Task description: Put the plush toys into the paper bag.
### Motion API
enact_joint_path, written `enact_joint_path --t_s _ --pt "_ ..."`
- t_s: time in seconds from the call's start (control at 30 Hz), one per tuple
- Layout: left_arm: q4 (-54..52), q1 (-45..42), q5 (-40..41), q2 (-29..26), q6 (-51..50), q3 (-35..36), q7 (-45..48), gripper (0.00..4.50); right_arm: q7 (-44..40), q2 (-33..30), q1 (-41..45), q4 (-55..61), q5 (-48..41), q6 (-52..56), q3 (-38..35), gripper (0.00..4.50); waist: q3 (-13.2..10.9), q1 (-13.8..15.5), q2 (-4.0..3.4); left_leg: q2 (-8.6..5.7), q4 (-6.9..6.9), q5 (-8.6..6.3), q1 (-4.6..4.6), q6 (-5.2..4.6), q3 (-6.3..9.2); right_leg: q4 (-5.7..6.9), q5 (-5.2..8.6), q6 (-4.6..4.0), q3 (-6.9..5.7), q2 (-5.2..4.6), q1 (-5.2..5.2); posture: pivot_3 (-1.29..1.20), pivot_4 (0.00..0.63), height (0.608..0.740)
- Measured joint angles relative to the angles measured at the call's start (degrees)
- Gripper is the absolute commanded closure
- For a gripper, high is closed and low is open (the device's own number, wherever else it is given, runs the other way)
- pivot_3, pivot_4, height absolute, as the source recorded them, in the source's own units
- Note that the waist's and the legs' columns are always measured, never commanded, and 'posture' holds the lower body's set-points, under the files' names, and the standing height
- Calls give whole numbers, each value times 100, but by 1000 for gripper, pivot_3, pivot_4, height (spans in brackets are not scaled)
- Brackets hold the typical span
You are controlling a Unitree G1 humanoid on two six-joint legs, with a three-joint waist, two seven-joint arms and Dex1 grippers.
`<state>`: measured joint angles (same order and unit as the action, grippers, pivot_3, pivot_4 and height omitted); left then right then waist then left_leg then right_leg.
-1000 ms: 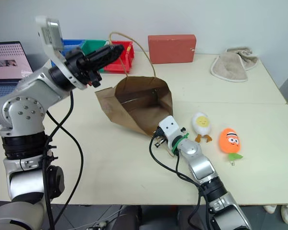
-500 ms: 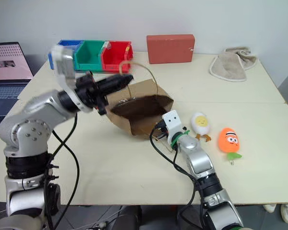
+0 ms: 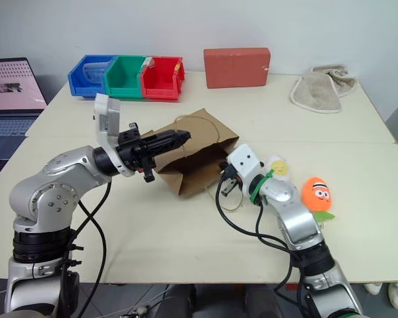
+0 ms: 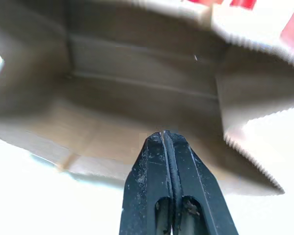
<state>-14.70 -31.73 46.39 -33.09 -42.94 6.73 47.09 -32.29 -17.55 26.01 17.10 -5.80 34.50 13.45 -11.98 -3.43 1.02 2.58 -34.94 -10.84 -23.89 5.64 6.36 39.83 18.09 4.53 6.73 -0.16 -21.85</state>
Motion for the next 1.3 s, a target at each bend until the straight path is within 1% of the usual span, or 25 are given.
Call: enact_joint_path --t_s 0.1,0.17,0.2,0.27,0.3,0.33,0.37,0.43,0.57,0.63,0.77,0.87,0.9,0.93,0.97,1.1,1.23,1.3 --pt "-45 13 -9 53 35 -31 -11 4500 -276 -431 -65 486 -161 150 -61 4475 0 8 1 -1 -1 0 0 0 -2 -4 0 0 2 0 2 0 150 740" --pt "-62 14 -9 64 66 -34 -15 4500 -396 -663 -97 700 -250 216 -158 4100 0 9 1 -1 -2 0 0 0 -3 -5 0 1 2 0 2 0 150 740" --pt "-93 42 -7 65 69 -37 -9 4500 -498 -900 -188 837 -320 248 -277 3903 0 11 1 -1 -1 0 -1 0 -3 -8 1 1 3 -1 2 0 150 740" --pt "-156 192 -3 39 72 -30 20 4500 -727 -1631 -388 920 -289 152 -505 3226 0 37 1 -5 0 0 -2 -1 -6 -28 0 1 3 -6 9 0 150 740" --pt "-163 291 4 -2 66 -27 51 4500 -816 -2085 -527 892 -128 -12 -628 2869 -1 54 1 -5 1 -1 -5 -1 -6 -41 0 1 2 -7 12 0 150 740" --pt "-163 350 7 -40 61 -25 79 4500 -876 -2401 -641 841 25 -164 -707 2534 -2 55 3 -4 1 -1 -6 -1 -7 -49 0 1 3 -6 12 0 150 740" --pt "-171 401 18 -79 62 -17 111 4500 -898 -2664 -796 752 151 -323 -781 2126 -1 52 4 -1 3 -1 -6 -2 -9 -55 0 1 3 -6 14 0 150 740" --pt "-184 404 37 -99 62 -11 116 4500 -892 -2804 -987 652 297 -455 -786 1409 -1 48 4 -1 3 -1 -6 -2 -8 -55 0 1 4 -4 14 0 150 740" --pt "-216 397 111 -194 59 57 130 4500 -866 -2955 -1293 423 639 -652 -715 1409 -2 4 4 -1 2 -1 -4 -2 -19 -55 0 2 14 -5 13 0 150 740" --pt "-205 362 178 -197 51 117 116 4500 -702 -2884 -1203 119 939 -871 -537 1409 -2 -3 5 0 -1 0 -2 -2 -20 -55 0 2 15 -4 14 0 150 740" --pt "-187 323 248 -217 44 172 115 4500 -526 -2617 -922 -339 1233 -1092 -278 1409 -2 4 5 -2 -3 0 -2 -1 -21 -55 -1 2 18 -5 16 0 150 740" --pt "-183 326 257 -259 35 177 113 4500 -432 -2542 -798 -643 1434 -1275 -230 1968 -2 14 7 -1 -2 0 -2 -1 -18 -56 -1 3 15 -4 17 0 150 740" --pt "-183 327 266 -274 29 187 111 4500 -385 -2465 -729 -741 1491 -1301 -223 2294 -2 15 7 -1 -2 0 -2 -1 -18 -56 -1 3 15 -4 16 0 150 740" --pt "-184 327 278 -274 24 194 108 4500 -357 -2408 -694 -806 1551 -1337 -219 2712 -2 16 6 -1 -1 0 -1 -1 -18 -55 -1 3 14 -4 16 0 150 740" --pt "-184 328 283 -274 18 198 105 4500 -329 -2373 -686 -846 1579 -1373 -219 3000 -2 16 6 -1 -1 0 -2 -1 -16 -55 -1 3 13 -4 16 0 150 740" --pt "-184 332 301 -276 -32 257 90 4500 -254 -2272 -683 -914 1602 -1482 -220 4391 -2 13 6 -1 -1 0 -1 -1 -17 -55 -1 3 15 -4 17 0 150 740" --pt "-163 331 306 -286 -35 305 74 4500 -399 -2302 -686 -1013 1457 -1696 -361 4451 -2 14 6 -1 -2 0 -1 -1 -18 -55 -1 3 15 -4 19 0 150 740" --pt "-127 330 305 -341 -36 372 91 4500 -746 -2375 -685 -922 1052 -1689 -602 4451 -3 14 6 -1 -1 0 -1 -1 -17 -54 -1 3 14 -4 18 0 150 740"
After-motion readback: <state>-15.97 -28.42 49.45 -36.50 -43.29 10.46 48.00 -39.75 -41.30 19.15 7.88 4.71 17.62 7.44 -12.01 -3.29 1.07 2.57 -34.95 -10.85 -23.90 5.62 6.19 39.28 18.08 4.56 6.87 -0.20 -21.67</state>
